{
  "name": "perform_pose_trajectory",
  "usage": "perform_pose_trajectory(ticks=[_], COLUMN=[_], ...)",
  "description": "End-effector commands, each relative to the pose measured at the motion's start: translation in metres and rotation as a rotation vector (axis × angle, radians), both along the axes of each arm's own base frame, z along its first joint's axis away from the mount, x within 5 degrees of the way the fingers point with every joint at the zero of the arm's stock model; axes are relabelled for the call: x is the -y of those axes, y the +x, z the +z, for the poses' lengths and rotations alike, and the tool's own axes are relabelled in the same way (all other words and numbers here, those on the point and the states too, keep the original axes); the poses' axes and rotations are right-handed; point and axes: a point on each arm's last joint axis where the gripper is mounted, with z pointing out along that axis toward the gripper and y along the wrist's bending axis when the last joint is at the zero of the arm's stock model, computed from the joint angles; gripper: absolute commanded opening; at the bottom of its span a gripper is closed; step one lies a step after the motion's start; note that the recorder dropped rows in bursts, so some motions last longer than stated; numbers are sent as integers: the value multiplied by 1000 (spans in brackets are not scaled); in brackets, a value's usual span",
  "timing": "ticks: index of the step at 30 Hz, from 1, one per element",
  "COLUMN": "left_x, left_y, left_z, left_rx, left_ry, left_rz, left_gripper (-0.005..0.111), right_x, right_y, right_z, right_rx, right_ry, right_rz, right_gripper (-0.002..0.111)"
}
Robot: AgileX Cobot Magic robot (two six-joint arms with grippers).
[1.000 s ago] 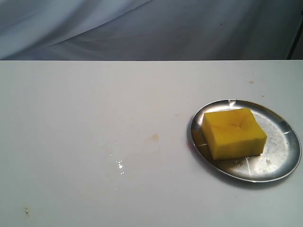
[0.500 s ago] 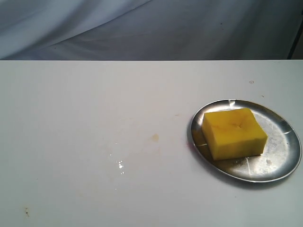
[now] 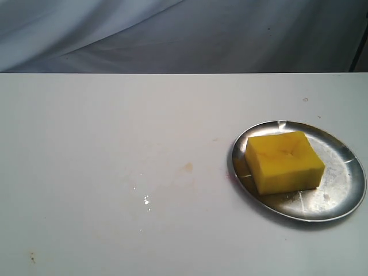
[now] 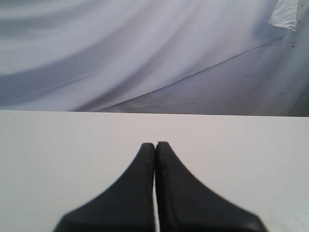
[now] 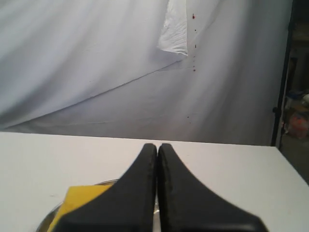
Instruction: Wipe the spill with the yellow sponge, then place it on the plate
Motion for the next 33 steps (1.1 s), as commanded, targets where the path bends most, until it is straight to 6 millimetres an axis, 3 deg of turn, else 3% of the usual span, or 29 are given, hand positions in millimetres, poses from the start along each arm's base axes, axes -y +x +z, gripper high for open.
perform_pose_trajectory(ticks=[1, 19, 33], left_x=[0, 0, 0], left_y=[0, 0, 0], left_z=[-1, -1, -1], left_rx=[1, 1, 1], left_ry=[-2, -2, 0], left_rz=[0, 0, -1], left_gripper=[1, 1, 1], right_x=[0, -1, -1], right_y=[0, 0, 0], right_z=[0, -8, -8], right_rx=[22, -67, -71], right_ry=[-123, -144, -63], right_rz=[-4, 10, 11], right_gripper=[0, 0, 0])
